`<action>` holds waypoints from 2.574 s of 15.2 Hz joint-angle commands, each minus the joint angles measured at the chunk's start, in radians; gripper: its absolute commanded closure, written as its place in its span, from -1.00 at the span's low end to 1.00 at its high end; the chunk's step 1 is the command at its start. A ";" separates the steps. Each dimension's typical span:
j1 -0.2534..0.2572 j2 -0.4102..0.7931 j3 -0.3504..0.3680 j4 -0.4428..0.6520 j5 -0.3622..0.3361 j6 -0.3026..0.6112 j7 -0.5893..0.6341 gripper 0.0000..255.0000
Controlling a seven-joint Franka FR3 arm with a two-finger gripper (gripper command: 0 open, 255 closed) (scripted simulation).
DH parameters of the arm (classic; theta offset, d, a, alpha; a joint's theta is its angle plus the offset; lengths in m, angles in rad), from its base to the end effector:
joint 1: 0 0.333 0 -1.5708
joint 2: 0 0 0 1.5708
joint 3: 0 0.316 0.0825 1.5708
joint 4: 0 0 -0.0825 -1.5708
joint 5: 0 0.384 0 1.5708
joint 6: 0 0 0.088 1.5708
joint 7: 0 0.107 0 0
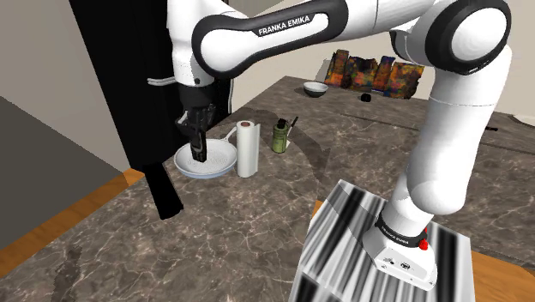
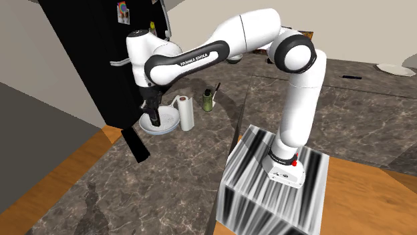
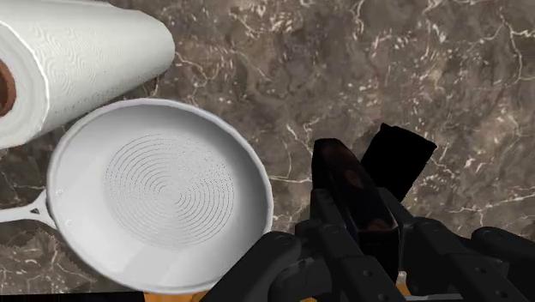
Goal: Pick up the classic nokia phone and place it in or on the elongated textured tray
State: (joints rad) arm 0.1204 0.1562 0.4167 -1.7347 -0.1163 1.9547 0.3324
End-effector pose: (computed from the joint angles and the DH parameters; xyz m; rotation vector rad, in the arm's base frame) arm 0.5379 0.2961 0.4963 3.1069 0.3701 0.1414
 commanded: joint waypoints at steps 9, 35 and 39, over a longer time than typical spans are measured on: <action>0.240 0.588 -0.033 0.897 -0.194 -0.336 0.075 1.00; 0.183 0.547 -0.036 0.568 -0.193 -0.057 0.114 1.00; 0.183 0.547 -0.036 0.568 -0.193 -0.058 0.114 -1.00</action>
State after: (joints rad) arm 0.3038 0.7028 0.3809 -1.1666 -0.3094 1.8972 0.4462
